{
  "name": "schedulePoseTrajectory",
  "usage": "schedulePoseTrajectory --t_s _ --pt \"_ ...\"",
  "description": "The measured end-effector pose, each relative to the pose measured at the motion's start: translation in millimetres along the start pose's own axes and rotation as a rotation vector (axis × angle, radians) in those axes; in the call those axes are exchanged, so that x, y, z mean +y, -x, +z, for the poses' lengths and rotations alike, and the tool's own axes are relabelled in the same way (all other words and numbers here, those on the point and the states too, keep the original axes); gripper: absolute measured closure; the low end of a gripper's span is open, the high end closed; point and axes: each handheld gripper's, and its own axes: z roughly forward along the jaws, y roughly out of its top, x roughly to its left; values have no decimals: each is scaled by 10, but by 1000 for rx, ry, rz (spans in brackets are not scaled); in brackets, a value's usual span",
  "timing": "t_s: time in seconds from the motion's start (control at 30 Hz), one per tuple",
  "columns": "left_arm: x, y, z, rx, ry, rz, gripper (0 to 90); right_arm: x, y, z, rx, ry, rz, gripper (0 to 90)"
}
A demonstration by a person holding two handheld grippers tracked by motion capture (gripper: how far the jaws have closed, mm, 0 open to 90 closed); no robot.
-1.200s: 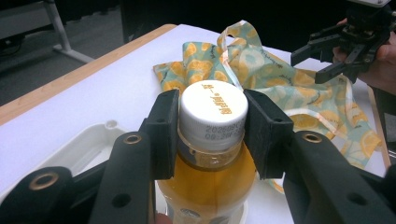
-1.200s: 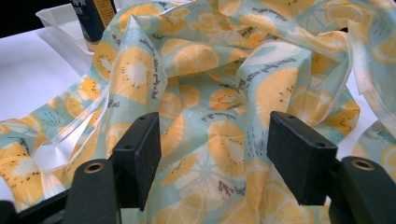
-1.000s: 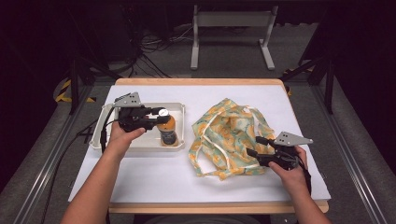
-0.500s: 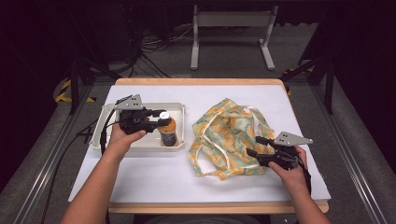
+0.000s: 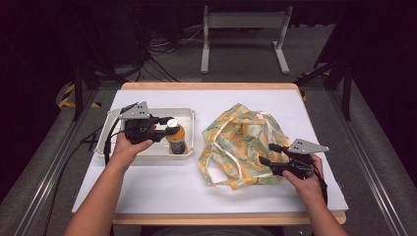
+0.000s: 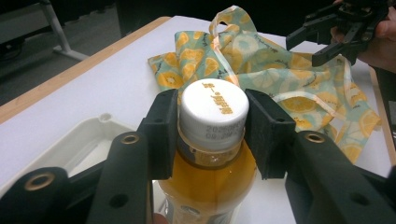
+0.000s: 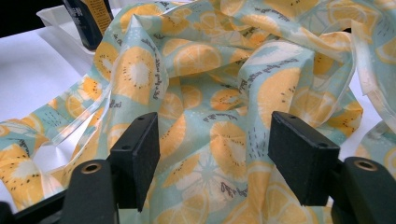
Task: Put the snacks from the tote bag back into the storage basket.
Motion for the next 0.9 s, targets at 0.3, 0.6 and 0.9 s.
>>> schedulePoseTrajectory --t_s 0.3,0.6,0.9 --pt "33 53 -31 47 18 1 375 2 2 0 -2 3 -1 338" --pt "61 209 -338 106 43 -10 290 7 2 -17 -12 17 -2 322" --pt "-111 407 -702 177 72 -53 243 48 -9 -50 -20 27 -34 319"
